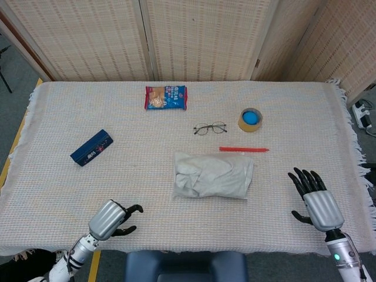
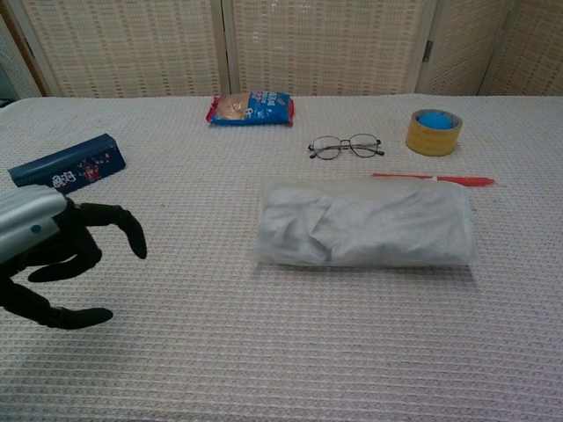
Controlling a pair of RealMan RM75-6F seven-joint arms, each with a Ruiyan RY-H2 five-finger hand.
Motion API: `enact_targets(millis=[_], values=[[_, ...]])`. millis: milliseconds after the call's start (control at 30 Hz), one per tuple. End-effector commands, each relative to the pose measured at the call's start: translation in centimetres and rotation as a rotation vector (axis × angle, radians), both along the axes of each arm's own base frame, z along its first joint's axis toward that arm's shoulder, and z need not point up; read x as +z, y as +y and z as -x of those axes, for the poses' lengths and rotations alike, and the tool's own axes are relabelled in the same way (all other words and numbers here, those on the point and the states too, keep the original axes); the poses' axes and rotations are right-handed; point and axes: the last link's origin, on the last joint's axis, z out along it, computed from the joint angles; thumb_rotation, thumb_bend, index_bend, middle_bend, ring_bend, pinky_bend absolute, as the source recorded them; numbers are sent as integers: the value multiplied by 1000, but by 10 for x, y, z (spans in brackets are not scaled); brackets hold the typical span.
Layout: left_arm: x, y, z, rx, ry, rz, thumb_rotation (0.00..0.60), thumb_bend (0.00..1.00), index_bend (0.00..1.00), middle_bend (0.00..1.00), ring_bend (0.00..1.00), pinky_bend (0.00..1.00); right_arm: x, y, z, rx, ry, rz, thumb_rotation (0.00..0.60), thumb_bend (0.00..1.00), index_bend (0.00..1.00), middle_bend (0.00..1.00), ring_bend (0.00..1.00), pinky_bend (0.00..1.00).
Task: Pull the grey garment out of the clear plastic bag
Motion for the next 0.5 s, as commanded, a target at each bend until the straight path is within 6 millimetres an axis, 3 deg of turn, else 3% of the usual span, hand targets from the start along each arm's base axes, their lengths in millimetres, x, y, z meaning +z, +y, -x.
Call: enact_targets(millis=[33,267,500], values=[[-27,21,-27,57,13,58,600,247,429,1000,1000,1000,0,-2,1,-4,2,1,600,118,0,0,0,0],[-54,44,-48,121,43,52,600,289,389,1000,1000,1000,3,-4,3,-21,2,5,600,118,0,0,0,0],[-65,65,-59,198,26,42,600,308,348,1000,1000,1000,2,-7,5,-39,4,-5,600,118,0,0,0,0]])
